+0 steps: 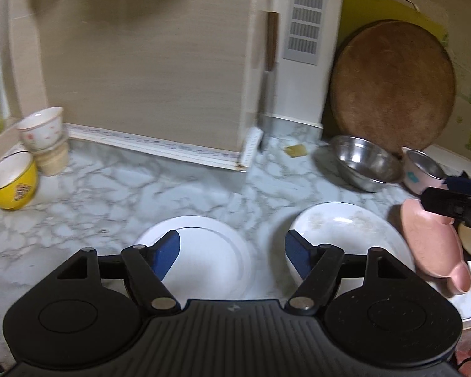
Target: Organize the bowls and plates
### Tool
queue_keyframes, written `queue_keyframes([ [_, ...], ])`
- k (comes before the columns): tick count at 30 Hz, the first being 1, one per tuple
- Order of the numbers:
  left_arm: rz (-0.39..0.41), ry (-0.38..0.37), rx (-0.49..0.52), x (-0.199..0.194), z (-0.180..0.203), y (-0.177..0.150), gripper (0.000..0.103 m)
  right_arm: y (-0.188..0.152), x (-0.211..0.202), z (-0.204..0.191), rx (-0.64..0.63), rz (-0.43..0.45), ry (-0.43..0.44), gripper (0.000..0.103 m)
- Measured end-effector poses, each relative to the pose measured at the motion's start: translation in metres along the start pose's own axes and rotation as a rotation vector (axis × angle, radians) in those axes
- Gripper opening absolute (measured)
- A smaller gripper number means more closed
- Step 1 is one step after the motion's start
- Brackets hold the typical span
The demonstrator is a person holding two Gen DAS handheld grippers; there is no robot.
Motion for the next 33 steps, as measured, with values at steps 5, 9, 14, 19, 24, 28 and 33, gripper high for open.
queue_keyframes([
  [5,-0.009,0.036,-0.022,0.002,-0.021,-0.006,0.079,0.005,0.015,-0.019,-0.022,0.008,0.024,0.093],
  [9,-0.023,0.067,-0.058,0.011,-0.04,-0.01,0.079,0.006,0.039,-0.04,-0.034,-0.029,0.087,0.102],
  [14,-0.073,0.105,-0.11,0.028,-0.068,-0.019,0.079,-0.003,0.082,-0.068,-0.042,-0.126,0.15,0.102],
  [19,-0.135,0.144,-0.165,0.046,-0.093,-0.032,0.079,-0.019,0.125,-0.086,-0.023,-0.23,0.183,0.102],
  [24,-0.176,0.17,-0.215,0.064,-0.11,-0.042,0.079,-0.038,0.158,-0.101,-0.038,-0.33,0.195,0.098],
  [28,-0.167,0.167,-0.232,0.071,-0.114,-0.043,0.079,-0.05,0.174,-0.107,-0.027,-0.378,0.2,0.094],
  [33,-0.2,0.176,-0.233,0.082,-0.119,-0.051,0.079,-0.063,0.186,-0.112,-0.025,-0.425,0.205,0.091],
])
Point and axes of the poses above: each gripper's, at about its wrist camera, not at the fingertips, and x roughly the way its jaws point, z to its right, y to its top, the point moved 6 cm from there along x, roughly the way its jaws point, and after that the axes turned 14 degrees about z, right-handed, at the moved point
